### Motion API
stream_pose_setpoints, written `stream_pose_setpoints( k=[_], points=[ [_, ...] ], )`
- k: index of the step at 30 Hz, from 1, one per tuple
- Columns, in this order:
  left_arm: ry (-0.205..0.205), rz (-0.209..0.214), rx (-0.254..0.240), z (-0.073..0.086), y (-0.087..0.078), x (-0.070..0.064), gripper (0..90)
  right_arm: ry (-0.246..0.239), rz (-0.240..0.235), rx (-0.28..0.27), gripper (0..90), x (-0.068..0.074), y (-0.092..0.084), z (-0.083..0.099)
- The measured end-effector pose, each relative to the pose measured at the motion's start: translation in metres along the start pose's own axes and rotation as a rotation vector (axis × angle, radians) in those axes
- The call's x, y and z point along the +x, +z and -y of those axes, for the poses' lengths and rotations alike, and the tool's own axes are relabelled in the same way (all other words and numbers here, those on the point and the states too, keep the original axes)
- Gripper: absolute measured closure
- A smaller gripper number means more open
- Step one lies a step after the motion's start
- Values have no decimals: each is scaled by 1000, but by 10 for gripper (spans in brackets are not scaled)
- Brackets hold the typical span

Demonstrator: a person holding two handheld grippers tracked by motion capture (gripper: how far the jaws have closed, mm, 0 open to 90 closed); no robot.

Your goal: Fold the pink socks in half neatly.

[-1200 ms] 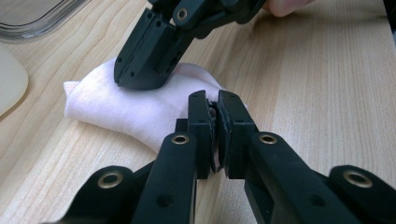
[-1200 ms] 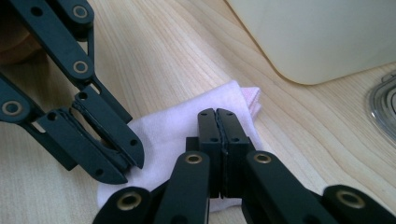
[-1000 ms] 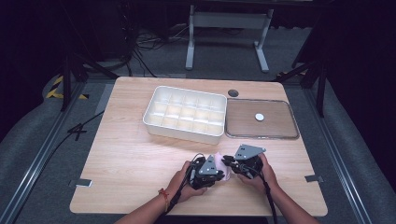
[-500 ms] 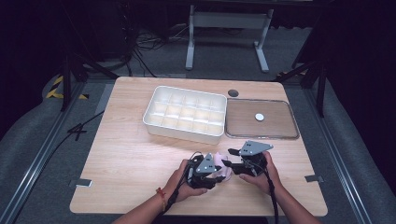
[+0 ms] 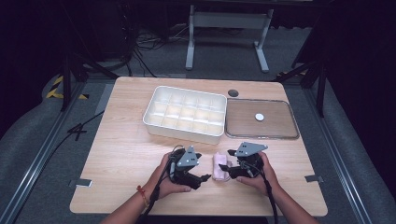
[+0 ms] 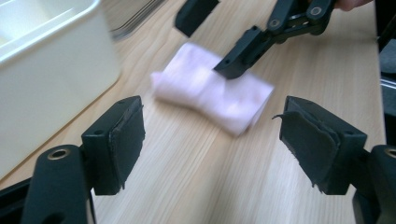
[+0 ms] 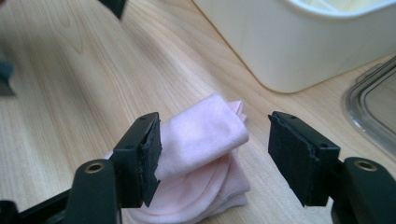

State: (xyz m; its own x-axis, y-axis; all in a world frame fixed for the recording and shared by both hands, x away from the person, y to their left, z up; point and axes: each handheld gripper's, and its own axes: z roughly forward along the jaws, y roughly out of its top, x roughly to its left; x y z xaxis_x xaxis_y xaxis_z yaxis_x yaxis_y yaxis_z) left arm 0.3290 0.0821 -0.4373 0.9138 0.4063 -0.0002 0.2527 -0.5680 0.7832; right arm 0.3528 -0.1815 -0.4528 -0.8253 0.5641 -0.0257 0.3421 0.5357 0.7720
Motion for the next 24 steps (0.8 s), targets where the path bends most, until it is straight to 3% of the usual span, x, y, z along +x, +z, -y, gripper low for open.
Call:
stream_pose_setpoints(
  k=[4, 9, 15, 24],
  points=[
    [0, -43, 45, 16, -14, 6, 229, 16, -31, 75, 323, -3, 11, 5],
    [-10, -61, 89, 33, -25, 10, 235, 50, -65, 74, 315, -8, 15, 8],
    [-3, -86, 135, 57, -41, 17, 226, 125, -150, 87, 312, -17, 22, 12],
    [-89, -137, 153, 86, -57, 41, 222, 126, -225, 93, 427, -21, 23, 11]
  ],
)
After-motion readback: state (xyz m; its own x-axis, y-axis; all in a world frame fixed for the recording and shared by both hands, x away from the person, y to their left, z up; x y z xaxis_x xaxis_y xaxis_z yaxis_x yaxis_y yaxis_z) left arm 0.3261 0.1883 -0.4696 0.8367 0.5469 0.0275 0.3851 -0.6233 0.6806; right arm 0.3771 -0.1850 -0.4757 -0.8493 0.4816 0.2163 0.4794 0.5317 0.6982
